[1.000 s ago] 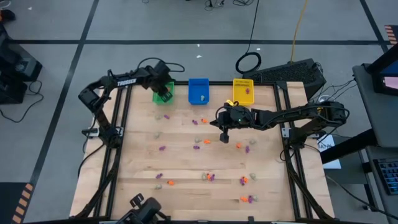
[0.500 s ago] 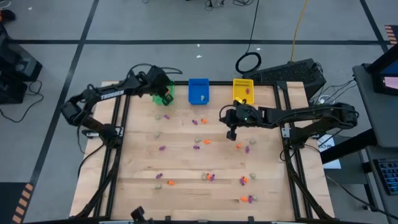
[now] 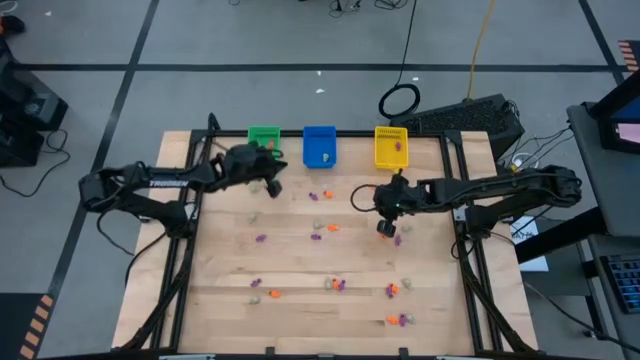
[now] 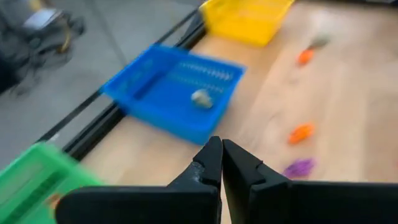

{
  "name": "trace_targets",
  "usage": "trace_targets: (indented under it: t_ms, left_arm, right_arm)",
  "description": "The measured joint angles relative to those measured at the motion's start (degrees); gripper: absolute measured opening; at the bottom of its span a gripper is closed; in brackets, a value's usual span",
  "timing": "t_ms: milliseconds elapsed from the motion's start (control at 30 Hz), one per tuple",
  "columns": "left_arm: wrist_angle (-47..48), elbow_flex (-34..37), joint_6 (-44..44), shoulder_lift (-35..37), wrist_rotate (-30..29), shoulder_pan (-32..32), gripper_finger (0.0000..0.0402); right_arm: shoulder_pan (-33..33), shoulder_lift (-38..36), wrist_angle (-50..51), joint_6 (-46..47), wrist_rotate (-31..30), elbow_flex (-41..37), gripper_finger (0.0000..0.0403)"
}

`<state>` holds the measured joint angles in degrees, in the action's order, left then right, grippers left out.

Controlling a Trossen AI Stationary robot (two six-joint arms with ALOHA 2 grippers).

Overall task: Sort Halloween decoration
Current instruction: Put the purple skeleton toy into the yellow bin

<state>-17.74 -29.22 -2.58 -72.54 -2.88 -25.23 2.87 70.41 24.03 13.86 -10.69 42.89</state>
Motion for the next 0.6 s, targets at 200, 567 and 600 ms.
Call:
trace_targets:
  t_ms: [200, 567, 600]
  left_arm:
    - [-12.66, 6.75, 0.77, -0.95, 3.92, 4.05, 0.0011]
    - [-16.37, 9.08, 0.77, -0.95, 4.27, 5.55, 0.0011]
    - [-16.39, 9.08, 0.77, -0.95, 4.28, 5.55, 0.0011]
  right_arm:
    - [0.0, 0.0, 2.33, 3.63, -0.35, 0.0, 0.0106]
    - [-0.03, 0.0, 15.34, 13.19, -1.49, 0.0, 0.0169]
    - [-0.22, -0.02, 16.42, 14.98, 0.66, 0.0, 0.0169]
